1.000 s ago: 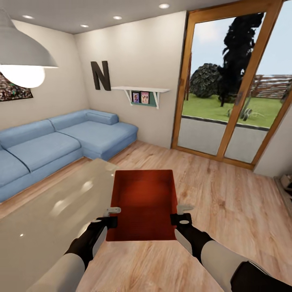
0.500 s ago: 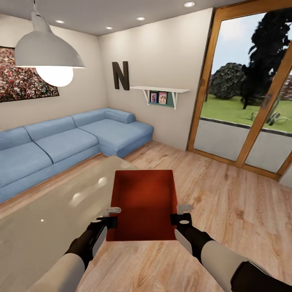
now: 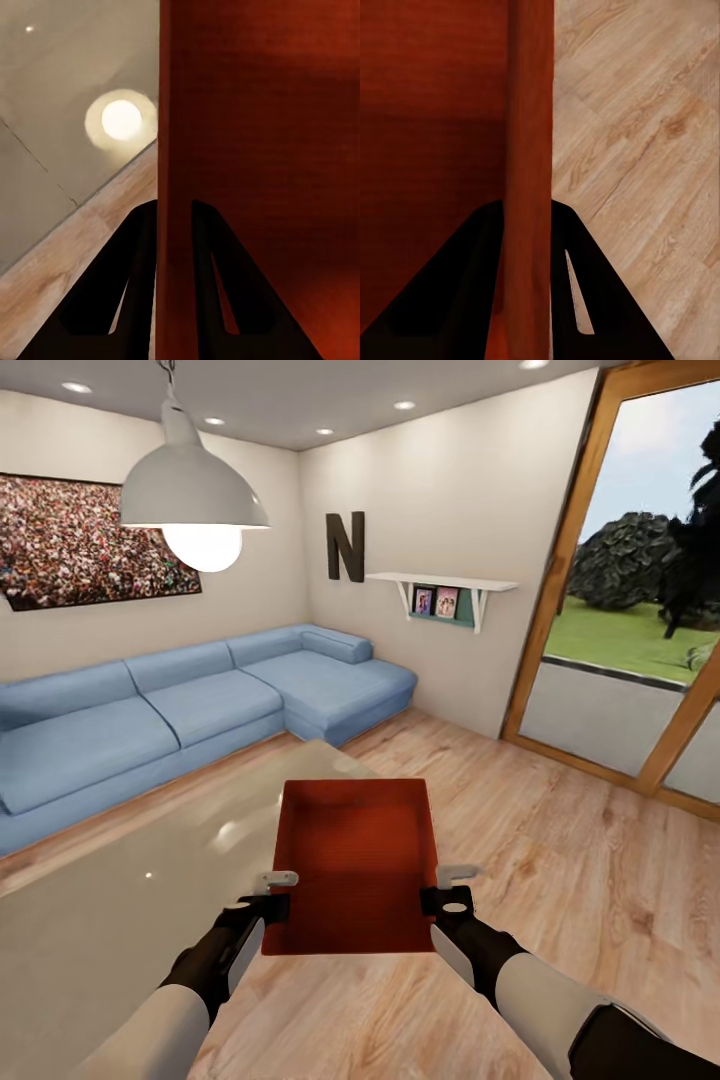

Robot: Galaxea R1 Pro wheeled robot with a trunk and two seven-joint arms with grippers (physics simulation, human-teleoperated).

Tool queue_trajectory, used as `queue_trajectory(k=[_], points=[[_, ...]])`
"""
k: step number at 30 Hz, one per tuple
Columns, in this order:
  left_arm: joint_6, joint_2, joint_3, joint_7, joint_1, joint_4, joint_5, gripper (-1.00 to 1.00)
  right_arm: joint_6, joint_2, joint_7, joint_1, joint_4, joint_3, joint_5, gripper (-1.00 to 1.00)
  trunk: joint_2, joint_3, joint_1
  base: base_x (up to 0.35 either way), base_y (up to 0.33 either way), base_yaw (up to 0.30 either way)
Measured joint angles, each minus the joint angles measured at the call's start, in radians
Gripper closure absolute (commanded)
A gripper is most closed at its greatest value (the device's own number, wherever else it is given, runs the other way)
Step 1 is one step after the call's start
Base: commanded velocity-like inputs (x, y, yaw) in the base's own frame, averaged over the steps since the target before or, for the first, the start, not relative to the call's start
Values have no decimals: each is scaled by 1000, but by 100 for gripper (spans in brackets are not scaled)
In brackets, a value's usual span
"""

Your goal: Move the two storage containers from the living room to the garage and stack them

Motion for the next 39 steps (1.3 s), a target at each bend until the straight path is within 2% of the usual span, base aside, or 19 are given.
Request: queue_trajectory(k=[39], points=[[1, 0, 0, 0, 0, -1, -1, 100, 0, 0, 0, 0, 0, -1, 1, 100, 0, 0, 0, 0, 0, 280]])
